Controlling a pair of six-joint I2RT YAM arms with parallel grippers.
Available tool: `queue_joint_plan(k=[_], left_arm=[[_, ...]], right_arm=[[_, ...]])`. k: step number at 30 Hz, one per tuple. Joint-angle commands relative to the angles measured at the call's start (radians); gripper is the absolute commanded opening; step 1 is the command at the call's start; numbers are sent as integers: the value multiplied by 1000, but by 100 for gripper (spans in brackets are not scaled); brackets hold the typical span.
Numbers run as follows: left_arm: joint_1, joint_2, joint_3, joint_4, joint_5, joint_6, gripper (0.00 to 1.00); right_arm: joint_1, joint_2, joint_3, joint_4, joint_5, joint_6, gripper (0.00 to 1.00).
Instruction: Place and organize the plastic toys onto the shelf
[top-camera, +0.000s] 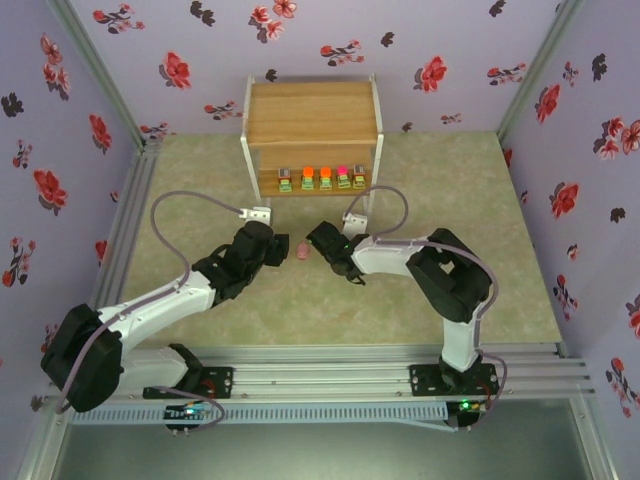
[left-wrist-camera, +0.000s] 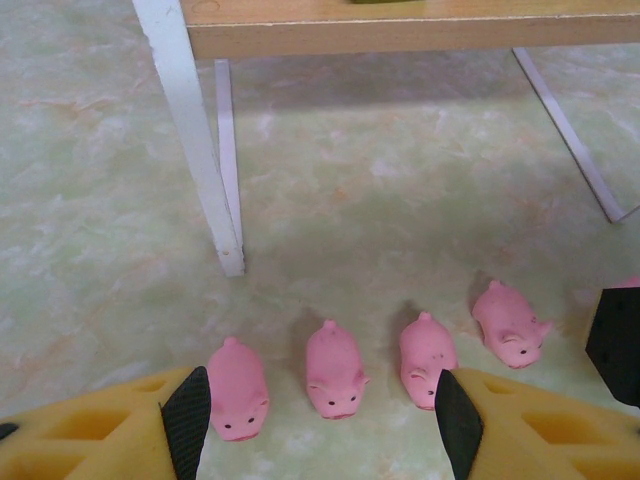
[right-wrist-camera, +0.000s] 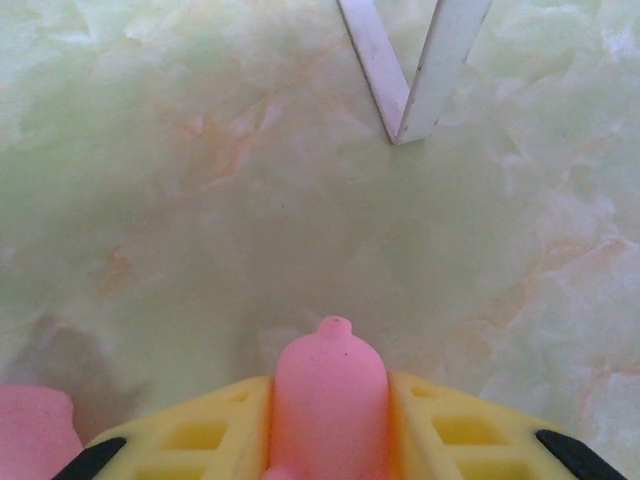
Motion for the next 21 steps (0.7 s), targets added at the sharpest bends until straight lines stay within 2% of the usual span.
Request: queue_joint_plan(k=[1,11,21], left_arm=[[8,8,-9,7,13,-12,65],[8,14,-9,14,25,-12,65],[8,48,-1,21,42,-12,65]], right_arm=[[-5,-46,-27,11,1,-30,4],[4,-146,-84,-22,9,-62,1],[45,-313,-135,-107,50,-92,0]])
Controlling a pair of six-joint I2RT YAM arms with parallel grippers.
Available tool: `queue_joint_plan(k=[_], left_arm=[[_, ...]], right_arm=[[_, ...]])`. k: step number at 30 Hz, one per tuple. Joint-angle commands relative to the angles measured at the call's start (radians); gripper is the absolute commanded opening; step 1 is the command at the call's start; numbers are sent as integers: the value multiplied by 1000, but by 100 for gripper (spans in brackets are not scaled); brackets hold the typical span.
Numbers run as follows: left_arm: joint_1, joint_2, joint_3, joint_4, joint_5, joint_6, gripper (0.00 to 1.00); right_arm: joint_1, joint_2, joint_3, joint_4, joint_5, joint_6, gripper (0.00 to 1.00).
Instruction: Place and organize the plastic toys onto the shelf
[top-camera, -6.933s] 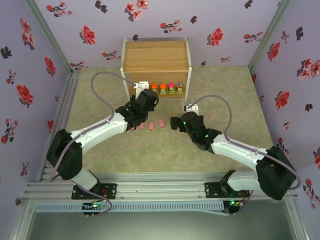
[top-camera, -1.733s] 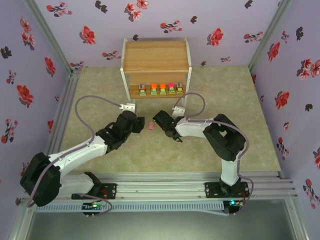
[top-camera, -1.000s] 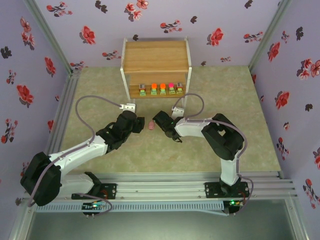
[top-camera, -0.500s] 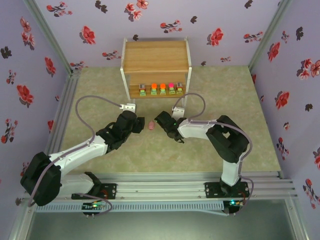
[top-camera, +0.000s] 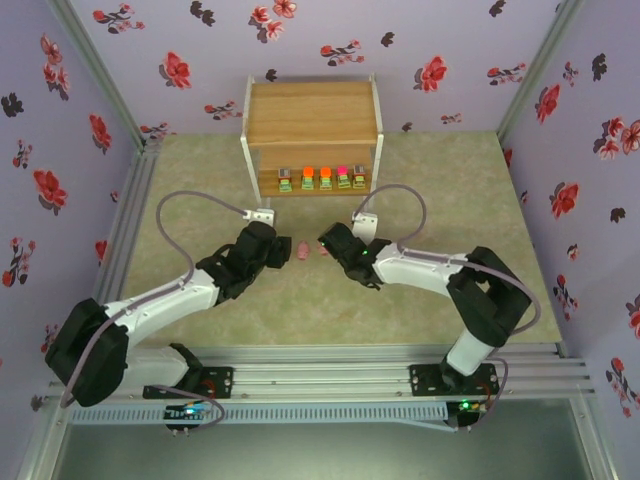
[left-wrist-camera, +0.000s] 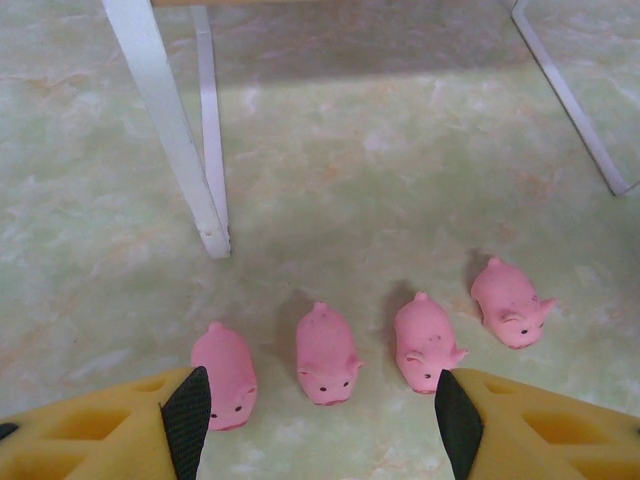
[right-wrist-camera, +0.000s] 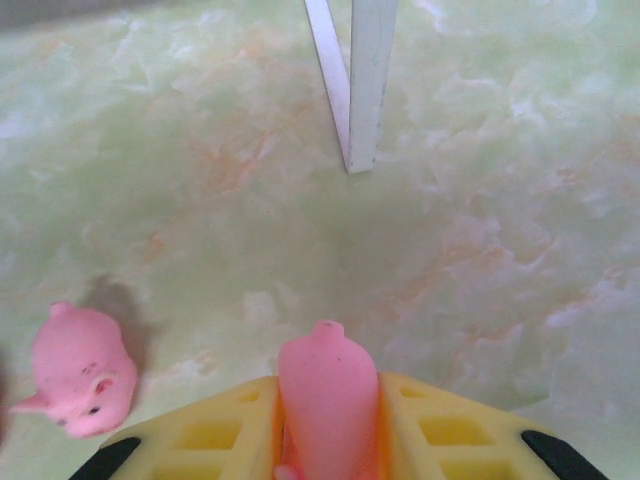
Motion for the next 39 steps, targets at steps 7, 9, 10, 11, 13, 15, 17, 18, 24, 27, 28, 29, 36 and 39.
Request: queue_joint_plan(k=[7,9,10,11,13,15,17,18,24,27,28,29,36,39], left_arm=[[7,29,5,24,21,-12,65],[8,33,7,26,24,-12,65],[7,37,9,26,25,-12,65],[8,38,9,26,25,-11,65],[8,43,10,26,29,-10,66],[8,43,11,26,31,-9,66],[8,44,11,27,32,-8,66],[8,46,11,27,33,-7,66],[7,58,17,29,45,-2,66],[8,64,18,29,49,0,66],[8,66,19,29,49,0,66],[8,66,20,30,52,0,66],[8,64,21,29,57,4,66],[8,62,20,30,56,7,67]], right_arm=[[48,-192,-2,-142,80,-50,0],[59,-233,18,-173,88,-63,0],[64,-250,29,-184,92,-70,0],[71,-269,42,-199,99,-79,0],[83,-301,70,-225,108,-99,0],[90,-329,107,-252,115,-121,0],[94,-352,144,-278,122,-145,0],[96,-363,166,-287,122,-162,0],[98,-387,312,-325,119,-276,1],[98,-372,403,-343,119,-335,2],[96,-364,429,-345,120,-354,2],[96,-351,463,-351,122,-374,2],[43,-247,674,-392,78,-461,2],[-14,-200,761,-413,23,-470,2]])
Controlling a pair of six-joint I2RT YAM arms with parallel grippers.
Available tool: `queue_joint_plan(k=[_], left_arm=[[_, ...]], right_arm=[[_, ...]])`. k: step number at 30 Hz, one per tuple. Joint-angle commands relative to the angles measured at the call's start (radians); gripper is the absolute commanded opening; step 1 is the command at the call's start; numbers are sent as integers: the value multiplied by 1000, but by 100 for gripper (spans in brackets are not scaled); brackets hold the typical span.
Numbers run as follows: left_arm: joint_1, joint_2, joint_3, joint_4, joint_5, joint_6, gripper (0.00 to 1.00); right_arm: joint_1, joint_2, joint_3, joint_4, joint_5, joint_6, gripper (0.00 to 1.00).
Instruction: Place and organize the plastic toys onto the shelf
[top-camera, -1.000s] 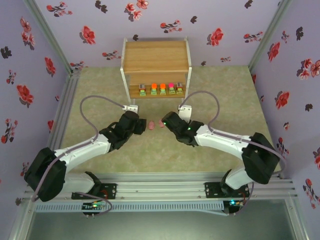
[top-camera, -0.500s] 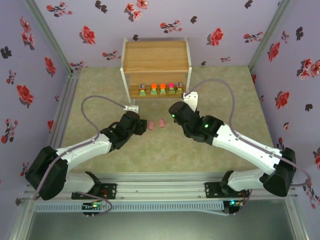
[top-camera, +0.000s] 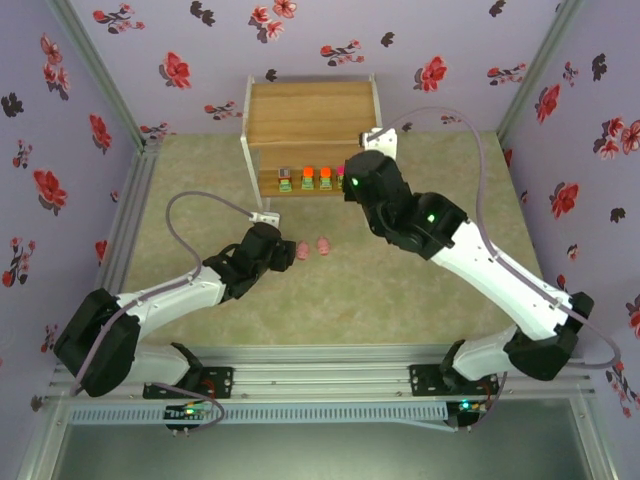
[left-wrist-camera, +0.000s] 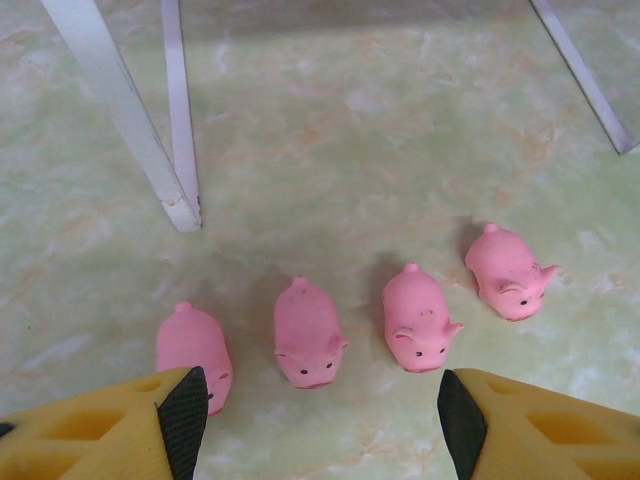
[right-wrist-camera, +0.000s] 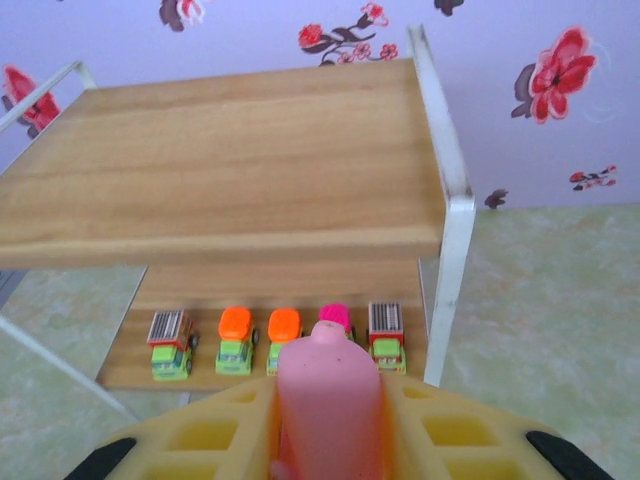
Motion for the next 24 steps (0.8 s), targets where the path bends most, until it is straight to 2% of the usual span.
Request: queue_joint_plan(k=[1,10,24], left_arm=[[7,2,20,16,11,7,67],[8,-1,21,14,11,11,67],[8,1,23,16,12,16,67]], right_arm=[[-61,49,93,-53,-62,-54,2],[-177,240,350,-132,-179,-93,2],[-288,443,548,-204,-273,-103,3]])
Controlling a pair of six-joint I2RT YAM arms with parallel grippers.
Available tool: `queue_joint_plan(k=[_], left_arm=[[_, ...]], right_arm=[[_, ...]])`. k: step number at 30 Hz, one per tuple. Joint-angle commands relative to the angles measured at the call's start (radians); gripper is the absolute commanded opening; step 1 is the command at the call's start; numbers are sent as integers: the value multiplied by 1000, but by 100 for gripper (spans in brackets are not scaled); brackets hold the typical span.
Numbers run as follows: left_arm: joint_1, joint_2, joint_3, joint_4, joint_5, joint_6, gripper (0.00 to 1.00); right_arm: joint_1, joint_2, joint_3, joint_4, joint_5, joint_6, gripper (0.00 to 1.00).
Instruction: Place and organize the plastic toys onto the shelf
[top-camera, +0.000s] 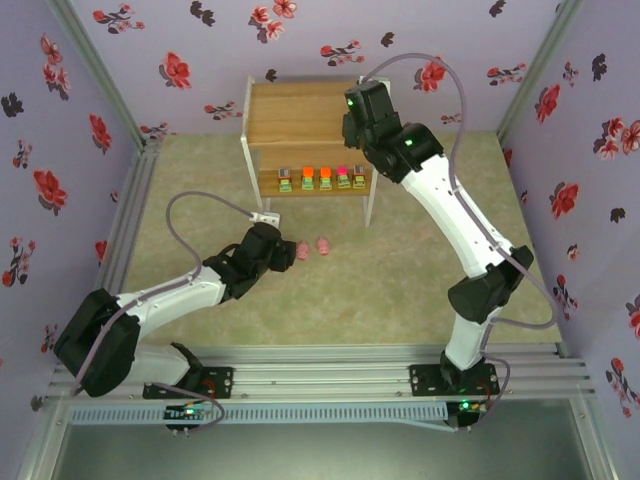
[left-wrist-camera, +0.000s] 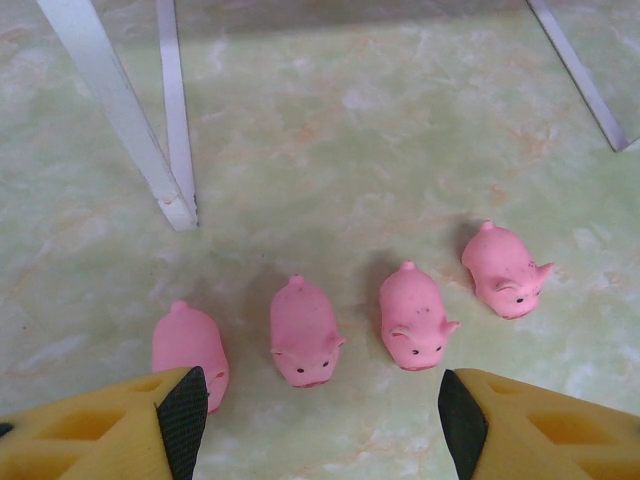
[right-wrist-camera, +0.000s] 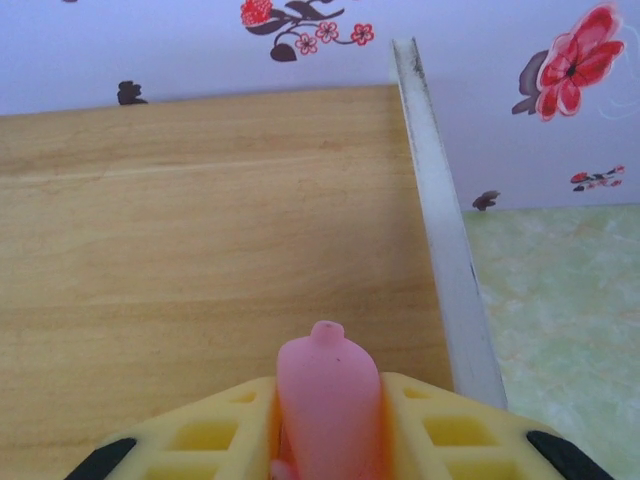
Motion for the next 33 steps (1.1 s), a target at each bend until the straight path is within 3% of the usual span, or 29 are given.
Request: queue_joint_plan(k=[1,22,33], left_arm=[[8,0,23,16,5,16,67],[8,-8,24,12,5,17,67],[9,-16,23,11,5,16,67]], right_arm=[[-17,30,59,-46,-39,-21,3],[-17,105,111,-92,-86,-26,5],[17,104,133,-104,-33,-51,4]])
